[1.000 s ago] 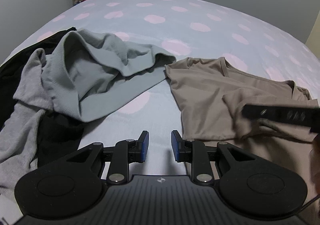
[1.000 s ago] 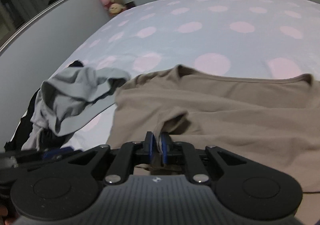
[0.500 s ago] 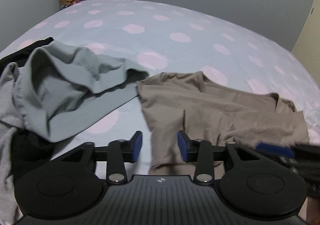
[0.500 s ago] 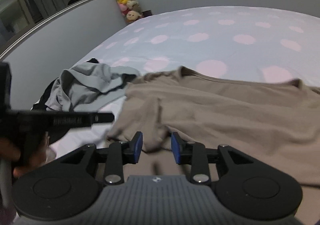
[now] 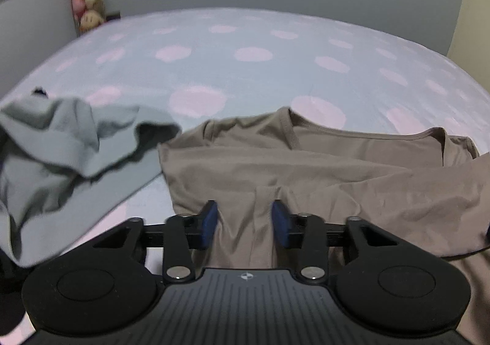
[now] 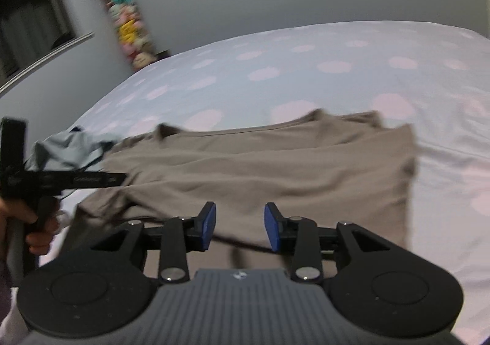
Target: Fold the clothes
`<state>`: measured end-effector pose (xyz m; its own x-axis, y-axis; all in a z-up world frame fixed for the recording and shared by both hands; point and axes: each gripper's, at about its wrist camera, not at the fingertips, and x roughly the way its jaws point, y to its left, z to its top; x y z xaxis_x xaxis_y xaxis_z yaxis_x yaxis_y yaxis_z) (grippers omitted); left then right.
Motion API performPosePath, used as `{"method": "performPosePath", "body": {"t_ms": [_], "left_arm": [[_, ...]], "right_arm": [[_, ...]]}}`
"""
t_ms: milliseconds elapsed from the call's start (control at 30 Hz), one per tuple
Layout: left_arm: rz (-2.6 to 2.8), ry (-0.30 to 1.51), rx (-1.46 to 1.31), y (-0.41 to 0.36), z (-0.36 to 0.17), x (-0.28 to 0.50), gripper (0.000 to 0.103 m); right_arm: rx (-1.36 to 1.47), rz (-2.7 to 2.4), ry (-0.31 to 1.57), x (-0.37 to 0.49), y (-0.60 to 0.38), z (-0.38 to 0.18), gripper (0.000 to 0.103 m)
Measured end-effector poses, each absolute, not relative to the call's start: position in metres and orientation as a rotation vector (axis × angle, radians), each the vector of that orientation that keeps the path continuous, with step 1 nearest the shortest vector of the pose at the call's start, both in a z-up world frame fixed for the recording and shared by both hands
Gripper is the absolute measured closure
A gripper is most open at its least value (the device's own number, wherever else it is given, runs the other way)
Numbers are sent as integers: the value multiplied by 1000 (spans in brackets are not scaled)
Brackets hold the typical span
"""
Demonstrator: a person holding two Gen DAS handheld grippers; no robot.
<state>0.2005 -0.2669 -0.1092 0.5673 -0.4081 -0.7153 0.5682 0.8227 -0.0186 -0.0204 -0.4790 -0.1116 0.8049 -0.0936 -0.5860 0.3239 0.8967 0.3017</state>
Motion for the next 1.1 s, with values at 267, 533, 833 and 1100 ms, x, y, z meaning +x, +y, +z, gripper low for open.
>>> {"method": "performPosePath", "body": {"t_ms": [267,533,833,1100], "left_arm": [[-577,753,230,-273,-100,185,103],[-568,758,296,-273,-95,181,60],[-517,727,334,-285,-116,167,68],[-476,535,570,-308,-130,125,75]], "right_arm": [[460,-273,609,-37,-500,-115,61],[461,-244,594,-41,-495,-112,58],[459,-235,599,-38,-495,-115,58],[491,-241,604,-35,-499,-118,58]]}}
